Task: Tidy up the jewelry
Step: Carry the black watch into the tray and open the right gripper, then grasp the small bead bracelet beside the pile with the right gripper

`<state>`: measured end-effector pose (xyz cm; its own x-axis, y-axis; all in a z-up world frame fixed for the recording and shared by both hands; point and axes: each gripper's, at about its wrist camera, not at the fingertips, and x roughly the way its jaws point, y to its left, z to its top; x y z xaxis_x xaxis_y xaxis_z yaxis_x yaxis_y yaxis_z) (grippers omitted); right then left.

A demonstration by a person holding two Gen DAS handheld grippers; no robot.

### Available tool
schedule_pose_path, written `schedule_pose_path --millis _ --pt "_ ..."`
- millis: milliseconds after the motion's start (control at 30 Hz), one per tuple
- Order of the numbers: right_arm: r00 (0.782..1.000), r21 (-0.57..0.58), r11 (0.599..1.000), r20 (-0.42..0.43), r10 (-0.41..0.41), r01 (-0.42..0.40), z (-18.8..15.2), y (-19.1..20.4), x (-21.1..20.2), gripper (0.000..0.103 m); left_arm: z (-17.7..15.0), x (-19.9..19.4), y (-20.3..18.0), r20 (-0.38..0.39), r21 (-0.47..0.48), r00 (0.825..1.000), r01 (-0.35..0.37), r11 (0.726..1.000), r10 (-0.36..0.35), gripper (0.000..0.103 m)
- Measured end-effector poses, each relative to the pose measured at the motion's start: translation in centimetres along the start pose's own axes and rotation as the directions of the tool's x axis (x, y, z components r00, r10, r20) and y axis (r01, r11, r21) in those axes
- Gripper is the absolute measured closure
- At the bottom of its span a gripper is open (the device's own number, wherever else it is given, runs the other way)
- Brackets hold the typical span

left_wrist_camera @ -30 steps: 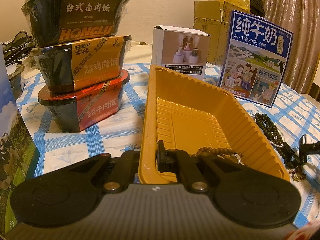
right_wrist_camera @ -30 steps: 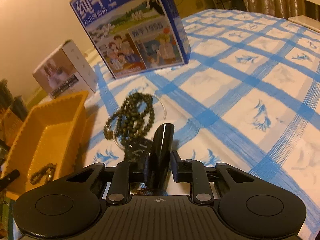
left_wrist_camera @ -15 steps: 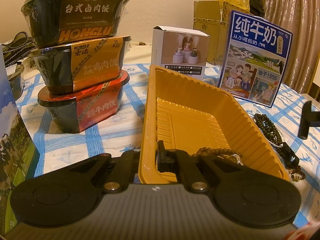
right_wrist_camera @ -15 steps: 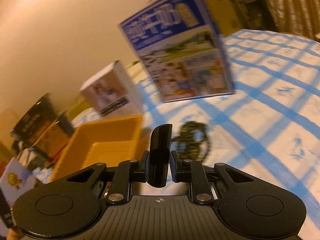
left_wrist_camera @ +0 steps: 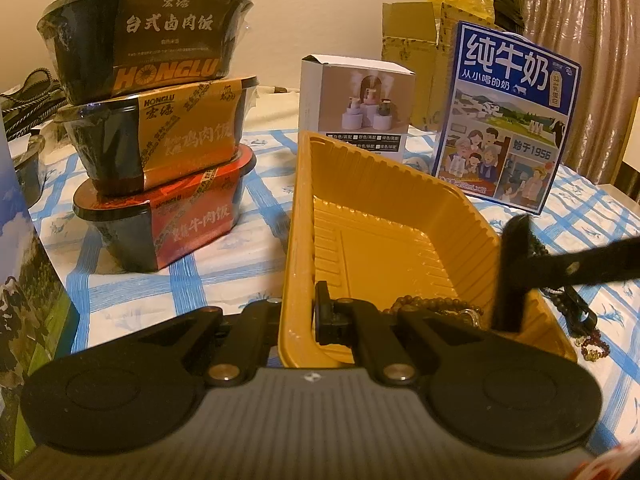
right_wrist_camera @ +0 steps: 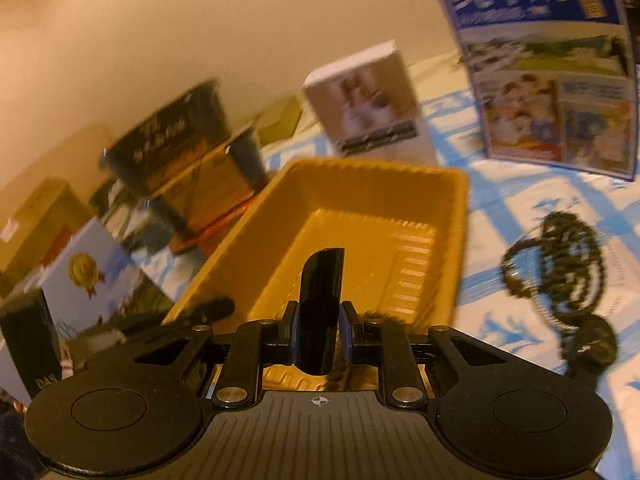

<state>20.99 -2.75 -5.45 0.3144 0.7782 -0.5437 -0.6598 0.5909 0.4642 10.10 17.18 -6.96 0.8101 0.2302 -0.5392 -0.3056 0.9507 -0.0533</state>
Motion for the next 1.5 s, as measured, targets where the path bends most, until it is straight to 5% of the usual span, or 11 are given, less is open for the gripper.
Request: schedule_pose_path --millis 300,600,867,1100,1367,1500 --pt "0.996 -0.011 1.000 -0.083 0.008 -0.009 -0.6 1.4 3.6 0.082 0.0 0.0 0.0 0.000 -0.002 1.000 0.000 1.000 0.000 0.100" --pt "0.999 0.002 0.999 0.007 0.049 -0.049 -0.7 1.9 0.6 0.069 -0.1 0.0 0.0 -0.006 -0.009 1.000 -0.002 1.000 0.002 0.100" --pt "0.994 0.027 0.995 0.048 -0.095 0.094 -3.4 -1.6 -4.9 0.069 -0.1 0.0 0.1 -0.005 -0.009 1.000 -0.001 1.000 0.001 0.100" --pt "0.964 0.084 0.962 0.017 -0.264 0.262 -6.3 -5.8 -8.1 0.069 -0.1 0.0 0.2 -0.007 -0.011 1.000 -0.003 1.000 0.003 0.100" --pt "0.941 0.019 0.941 0.017 -0.337 0.337 -6.7 -7.1 -7.7 0.070 -0.1 0.0 0.2 -0.008 -0.005 1.000 -0.005 1.000 0.005 0.100" --pt "0.928 -0.081 0.925 0.005 -0.372 0.371 -6.7 -6.7 -5.9 0.084 -0.1 0.0 0.2 -0.008 -0.004 1.000 -0.005 1.000 0.005 0.100"
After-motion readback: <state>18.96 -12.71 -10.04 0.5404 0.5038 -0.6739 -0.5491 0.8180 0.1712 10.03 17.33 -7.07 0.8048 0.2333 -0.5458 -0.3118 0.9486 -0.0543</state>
